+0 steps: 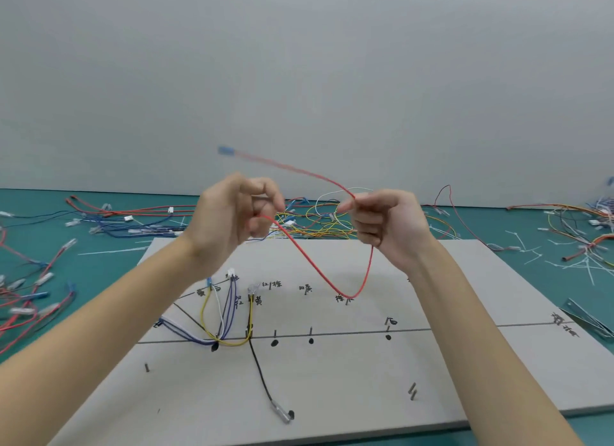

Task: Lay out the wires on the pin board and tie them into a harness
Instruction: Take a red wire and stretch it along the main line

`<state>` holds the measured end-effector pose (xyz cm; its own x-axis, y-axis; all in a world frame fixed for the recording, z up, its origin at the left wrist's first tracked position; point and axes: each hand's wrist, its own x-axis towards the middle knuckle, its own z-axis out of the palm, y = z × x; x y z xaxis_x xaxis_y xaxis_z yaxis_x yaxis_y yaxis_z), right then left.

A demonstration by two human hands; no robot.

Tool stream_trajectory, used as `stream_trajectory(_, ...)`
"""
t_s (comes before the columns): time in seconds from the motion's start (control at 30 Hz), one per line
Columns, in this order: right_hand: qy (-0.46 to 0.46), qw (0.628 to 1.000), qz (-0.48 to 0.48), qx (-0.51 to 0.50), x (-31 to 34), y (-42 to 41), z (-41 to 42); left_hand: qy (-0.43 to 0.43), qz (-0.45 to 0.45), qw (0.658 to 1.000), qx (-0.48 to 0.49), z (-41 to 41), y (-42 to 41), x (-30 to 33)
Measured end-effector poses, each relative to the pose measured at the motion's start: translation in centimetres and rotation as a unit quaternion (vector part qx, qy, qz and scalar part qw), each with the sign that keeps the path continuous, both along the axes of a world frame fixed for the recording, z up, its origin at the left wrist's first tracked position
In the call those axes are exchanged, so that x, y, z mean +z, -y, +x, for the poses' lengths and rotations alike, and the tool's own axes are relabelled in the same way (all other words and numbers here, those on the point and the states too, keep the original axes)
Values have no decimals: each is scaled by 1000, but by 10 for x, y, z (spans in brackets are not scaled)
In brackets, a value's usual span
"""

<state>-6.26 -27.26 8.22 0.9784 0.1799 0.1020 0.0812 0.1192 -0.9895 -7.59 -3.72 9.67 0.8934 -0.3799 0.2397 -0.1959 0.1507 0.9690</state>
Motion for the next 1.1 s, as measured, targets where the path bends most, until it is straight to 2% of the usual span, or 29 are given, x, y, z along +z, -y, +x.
stream_trajectory(0.13, -21, 999, 13, 26, 3, 11, -10, -138, -31, 988, 64, 1, 6, -17)
stream_trajectory(0.27, -37, 995, 79, 45, 0, 20, -14, -204, -20, 973, 106, 7, 1, -28)
stream_trajectory(0.37, -43, 995, 67, 68, -4, 19, -15, -177, 2, 976, 124, 6, -1, -31)
stream_trajectory(0.43, -51, 993, 66, 86, -6, 17, -15, -143, -13, 979, 142, 6, -2, -30)
stream_trajectory(0.5, -65, 987, 104, 103, -7, 16, -14, -125, -41, 979, 158, 8, -3, -27)
stream_trajectory(0.57, -78, 962, 215, 150, -9, 15, -16, -123, -66, 975, 175, 8, -4, -23)
stream_trajectory(0.63, -76, 904, 370, 198, -13, 15, -18, -134, -104, 966, 193, 6, -5, -19)
stream_trajectory(0.7, -51, 874, 446, 187, -17, 15, -18, -128, -116, 959, 223, 5, -5, -19)
stream_trajectory(0.8, -19, 881, 454, 132, -14, 16, -19, -102, -88, 959, 251, 7, -4, -22)
stream_trajectory(0.93, -9, 876, 481, 44, -3, 23, -17, -84, -50, 968, 230, 6, -8, -29)
stream_trajectory(1.0, -35, 882, 469, 25, 1, 30, -16, -83, -34, 973, 214, 6, -13, -29)
stream_trajectory(1.1, -116, 898, 419, 59, 4, 41, -17, -98, -26, 977, 185, 8, -25, -23)
